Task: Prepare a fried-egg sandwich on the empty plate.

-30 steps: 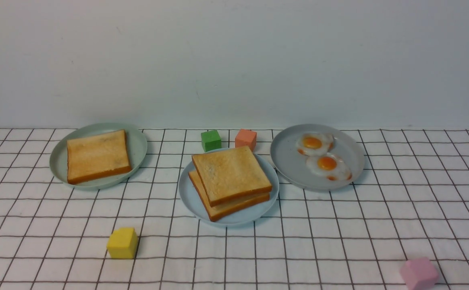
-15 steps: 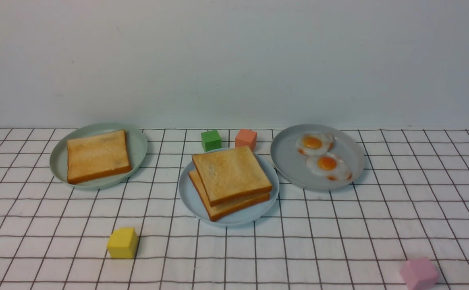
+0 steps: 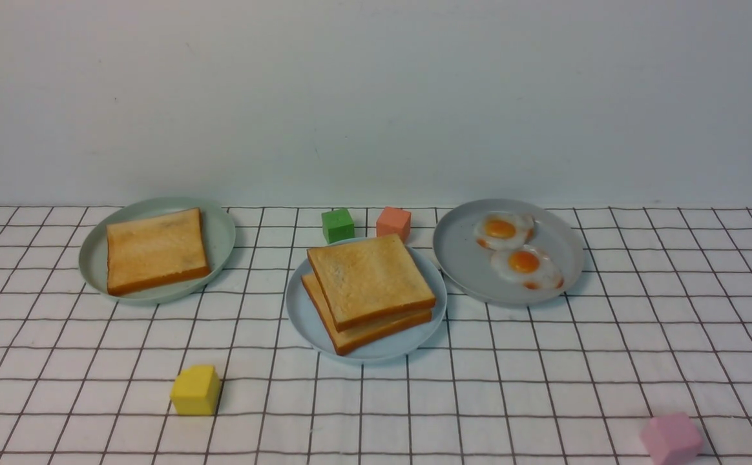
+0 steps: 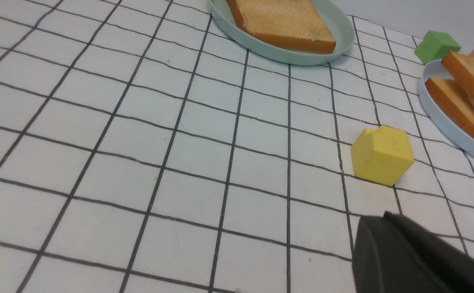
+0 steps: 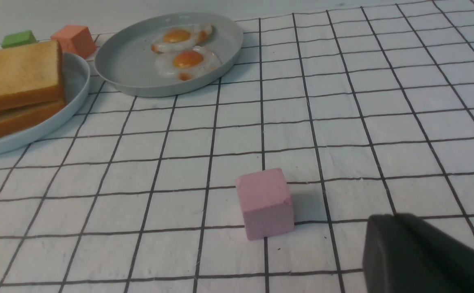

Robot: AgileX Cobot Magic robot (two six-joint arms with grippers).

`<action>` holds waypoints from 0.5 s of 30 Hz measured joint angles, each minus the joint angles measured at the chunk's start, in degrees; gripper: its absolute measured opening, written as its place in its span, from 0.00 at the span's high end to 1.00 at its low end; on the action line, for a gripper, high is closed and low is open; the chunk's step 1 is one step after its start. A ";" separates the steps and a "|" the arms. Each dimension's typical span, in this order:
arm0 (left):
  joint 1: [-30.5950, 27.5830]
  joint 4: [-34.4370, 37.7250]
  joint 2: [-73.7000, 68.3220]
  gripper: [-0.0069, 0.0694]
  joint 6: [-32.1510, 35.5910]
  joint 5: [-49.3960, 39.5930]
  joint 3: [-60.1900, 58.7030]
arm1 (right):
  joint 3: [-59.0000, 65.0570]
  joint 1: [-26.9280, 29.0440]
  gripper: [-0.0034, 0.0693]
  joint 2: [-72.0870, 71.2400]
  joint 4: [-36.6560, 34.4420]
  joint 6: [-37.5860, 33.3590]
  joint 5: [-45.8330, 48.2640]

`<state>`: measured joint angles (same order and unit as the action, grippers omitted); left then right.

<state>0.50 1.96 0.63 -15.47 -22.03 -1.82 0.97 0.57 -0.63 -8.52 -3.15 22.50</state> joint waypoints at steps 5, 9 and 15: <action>0.00 0.00 0.00 0.93 0.00 0.00 0.00 | 0.00 0.00 0.90 0.00 0.00 0.00 0.00; 0.00 -0.01 0.00 0.93 0.00 -0.01 0.00 | 0.00 0.00 0.90 0.00 0.00 0.00 0.00; 0.00 -0.13 0.00 0.93 0.00 -0.01 0.00 | 0.00 0.00 0.89 0.00 0.00 0.00 0.00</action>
<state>0.50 1.83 0.63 -15.47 -22.05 -1.82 0.97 0.57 -0.63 -8.52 -3.15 22.50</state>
